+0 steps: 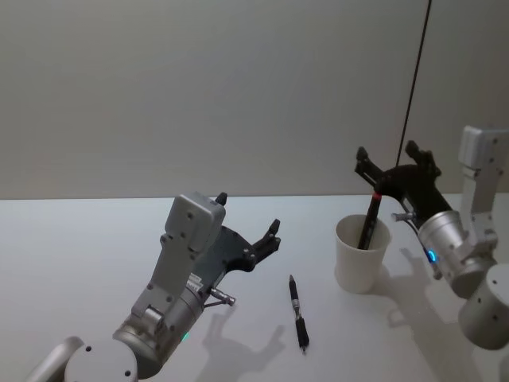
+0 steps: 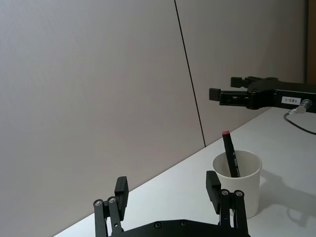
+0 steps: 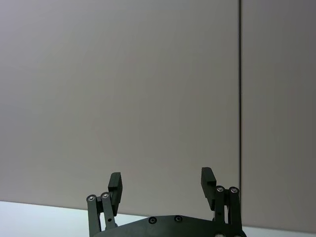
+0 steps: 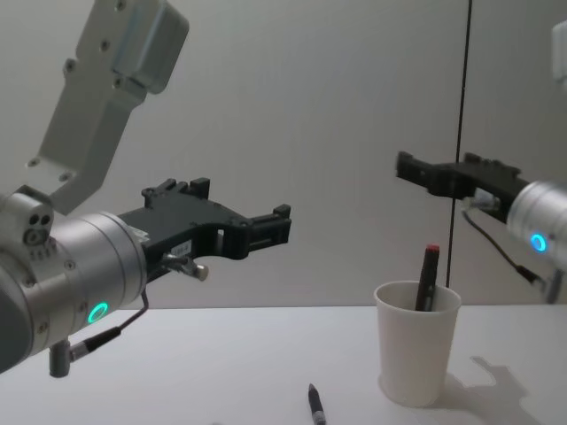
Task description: Place the pen into the pen holder.
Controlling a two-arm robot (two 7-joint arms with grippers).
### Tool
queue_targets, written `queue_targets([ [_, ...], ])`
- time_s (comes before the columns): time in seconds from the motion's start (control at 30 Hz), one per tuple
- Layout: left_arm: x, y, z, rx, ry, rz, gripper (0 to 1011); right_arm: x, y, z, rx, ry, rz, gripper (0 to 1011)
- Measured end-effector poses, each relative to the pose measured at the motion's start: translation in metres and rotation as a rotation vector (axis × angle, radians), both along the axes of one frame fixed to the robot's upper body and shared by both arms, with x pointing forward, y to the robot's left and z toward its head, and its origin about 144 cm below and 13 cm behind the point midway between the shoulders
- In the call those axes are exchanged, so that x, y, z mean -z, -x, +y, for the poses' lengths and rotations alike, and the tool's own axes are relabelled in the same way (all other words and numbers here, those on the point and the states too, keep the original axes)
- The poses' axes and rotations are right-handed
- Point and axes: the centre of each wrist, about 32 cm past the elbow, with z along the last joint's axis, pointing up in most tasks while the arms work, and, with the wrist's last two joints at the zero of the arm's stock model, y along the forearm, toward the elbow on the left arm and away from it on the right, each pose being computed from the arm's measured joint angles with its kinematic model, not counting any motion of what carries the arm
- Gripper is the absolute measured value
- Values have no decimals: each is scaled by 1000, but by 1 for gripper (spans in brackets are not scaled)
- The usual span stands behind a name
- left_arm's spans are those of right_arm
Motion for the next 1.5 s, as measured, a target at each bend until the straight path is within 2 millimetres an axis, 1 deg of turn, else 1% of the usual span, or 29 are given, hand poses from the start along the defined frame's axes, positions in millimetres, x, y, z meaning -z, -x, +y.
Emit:
queue_targets([
  [0.27, 0, 0, 0, 0, 0, 0, 1000, 0, 18, -7, 96, -14, 79, 1001],
  [0.6, 0, 0, 0, 0, 0, 0, 1000, 6, 41, -19, 199, 1, 187, 1001],
  [0.73, 0, 0, 0, 0, 0, 0, 1000, 8, 47, -22, 226, 15, 218, 1001],
  [1.1, 0, 0, 0, 0, 0, 0, 1000, 13, 59, -29, 273, 42, 271, 1001],
  [1.5, 1, 0, 0, -1, 12, 22, 1000, 14, 64, -32, 292, 52, 289, 1001],
])
